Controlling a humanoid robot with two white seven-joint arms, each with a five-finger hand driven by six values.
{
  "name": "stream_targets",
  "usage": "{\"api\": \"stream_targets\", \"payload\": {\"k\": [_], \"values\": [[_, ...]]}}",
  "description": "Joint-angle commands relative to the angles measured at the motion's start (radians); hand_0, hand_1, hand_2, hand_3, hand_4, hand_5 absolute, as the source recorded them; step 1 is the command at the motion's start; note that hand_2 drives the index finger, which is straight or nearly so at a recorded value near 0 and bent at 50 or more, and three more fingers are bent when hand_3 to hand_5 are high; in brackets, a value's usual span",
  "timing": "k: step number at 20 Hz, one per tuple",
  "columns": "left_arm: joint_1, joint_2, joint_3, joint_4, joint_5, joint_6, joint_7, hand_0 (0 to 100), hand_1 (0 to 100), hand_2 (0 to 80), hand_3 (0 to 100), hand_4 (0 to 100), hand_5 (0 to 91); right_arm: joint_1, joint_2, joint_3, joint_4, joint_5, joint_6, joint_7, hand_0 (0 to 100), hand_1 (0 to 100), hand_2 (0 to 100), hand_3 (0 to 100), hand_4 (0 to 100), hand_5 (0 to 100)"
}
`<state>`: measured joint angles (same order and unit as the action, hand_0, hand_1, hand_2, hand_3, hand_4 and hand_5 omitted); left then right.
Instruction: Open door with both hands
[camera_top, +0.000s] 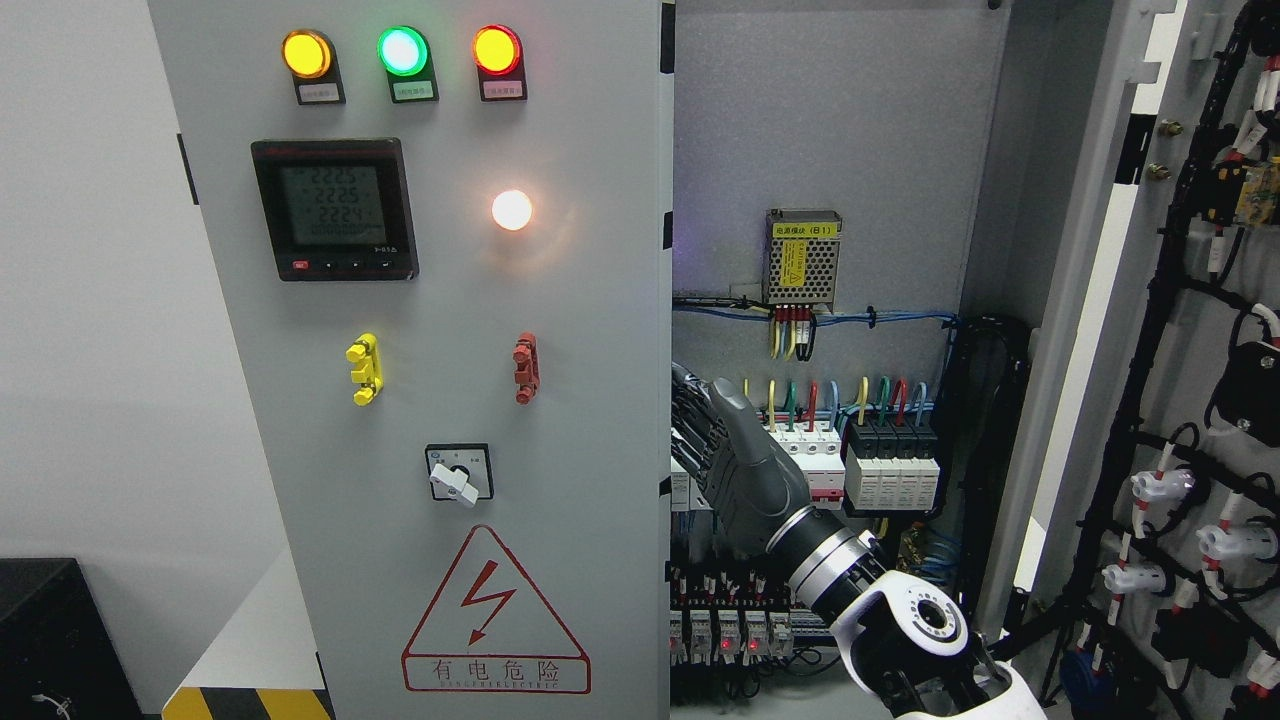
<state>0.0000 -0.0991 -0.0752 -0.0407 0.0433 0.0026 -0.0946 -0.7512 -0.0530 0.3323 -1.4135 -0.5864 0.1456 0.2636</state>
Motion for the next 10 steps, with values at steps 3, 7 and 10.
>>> {"api": "stream_targets", "payload": {"k": [3,7,10], "values": [[0.029,-0.002,-0.003,-0.001,0.0,0.0,-0.001,12,56,0.0,0,0,0.0,-0.01,-0.002,0.001,0.027,-0.033,0.0,0.037,7,14,0,0,0,0],[0.029,-0.002,-0.003,-0.002,0.0,0.0,-0.001,12,56,0.0,0,0,0.0,-0.02,-0.001,-0.004,0.03,-0.035,0.026,0.039,7,14,0,0,0,0],[0.029,-0.002,-0.003,-0.002,0.0,0.0,-0.001,12,56,0.0,0,0,0.0,-0.022,-0.001,-0.007,0.036,-0.035,0.028,0.04,7,14,0,0,0,0]]}}
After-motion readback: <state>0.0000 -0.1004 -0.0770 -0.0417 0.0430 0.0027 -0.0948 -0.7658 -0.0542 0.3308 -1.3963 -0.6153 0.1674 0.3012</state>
